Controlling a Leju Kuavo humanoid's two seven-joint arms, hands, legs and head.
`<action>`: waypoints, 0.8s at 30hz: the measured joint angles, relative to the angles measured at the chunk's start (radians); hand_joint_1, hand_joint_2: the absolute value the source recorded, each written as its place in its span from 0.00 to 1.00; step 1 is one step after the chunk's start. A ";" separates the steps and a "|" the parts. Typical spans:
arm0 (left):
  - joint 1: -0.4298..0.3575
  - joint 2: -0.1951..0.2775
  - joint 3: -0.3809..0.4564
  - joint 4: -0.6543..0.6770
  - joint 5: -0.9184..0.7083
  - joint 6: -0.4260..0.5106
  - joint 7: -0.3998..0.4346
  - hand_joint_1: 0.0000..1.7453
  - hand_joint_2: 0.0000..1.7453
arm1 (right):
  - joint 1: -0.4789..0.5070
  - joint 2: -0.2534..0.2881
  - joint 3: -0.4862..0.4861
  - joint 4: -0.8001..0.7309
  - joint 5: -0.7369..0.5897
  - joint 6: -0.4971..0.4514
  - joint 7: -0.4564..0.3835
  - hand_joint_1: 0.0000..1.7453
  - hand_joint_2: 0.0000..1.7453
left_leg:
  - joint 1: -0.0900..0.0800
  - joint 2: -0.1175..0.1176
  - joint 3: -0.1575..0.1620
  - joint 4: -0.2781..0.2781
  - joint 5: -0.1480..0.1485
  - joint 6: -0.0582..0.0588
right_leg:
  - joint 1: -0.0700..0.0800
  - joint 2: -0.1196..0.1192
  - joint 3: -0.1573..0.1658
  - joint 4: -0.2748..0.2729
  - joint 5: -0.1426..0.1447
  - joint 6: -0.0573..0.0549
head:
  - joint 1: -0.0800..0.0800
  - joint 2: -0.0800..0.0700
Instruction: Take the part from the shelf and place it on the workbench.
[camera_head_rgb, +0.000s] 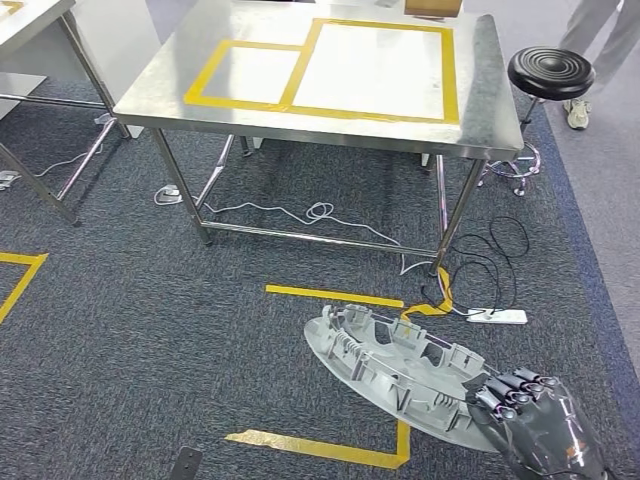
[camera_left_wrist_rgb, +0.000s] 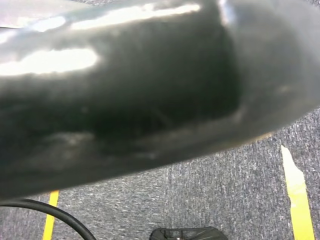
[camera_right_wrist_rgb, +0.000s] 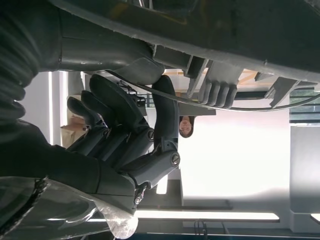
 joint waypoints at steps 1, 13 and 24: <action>0.000 0.000 0.000 0.000 0.000 0.000 0.000 0.00 0.00 | 0.000 0.000 0.000 0.000 0.000 0.000 0.000 1.00 1.00 | 0.000 0.000 0.000 0.000 0.000 0.000 | 0.000 0.000 0.000 0.000 0.000 0.000 | 0.000 0.000; 0.000 0.000 0.002 0.000 -0.003 0.000 0.002 0.00 0.00 | 0.000 0.000 0.000 0.000 0.000 -0.001 0.000 1.00 1.00 | 0.000 0.000 -0.001 0.000 0.000 0.000 | 0.000 0.000 -0.001 0.000 0.000 0.000 | 0.000 0.000; -0.011 0.002 0.003 0.000 -0.059 -0.039 -0.001 0.00 0.00 | -0.223 -0.249 -0.438 0.038 -0.629 0.397 0.001 1.00 1.00 | -0.005 -0.001 -0.013 0.003 0.008 0.006 | -0.004 -0.001 -0.012 0.000 0.009 0.007 | 0.000 0.000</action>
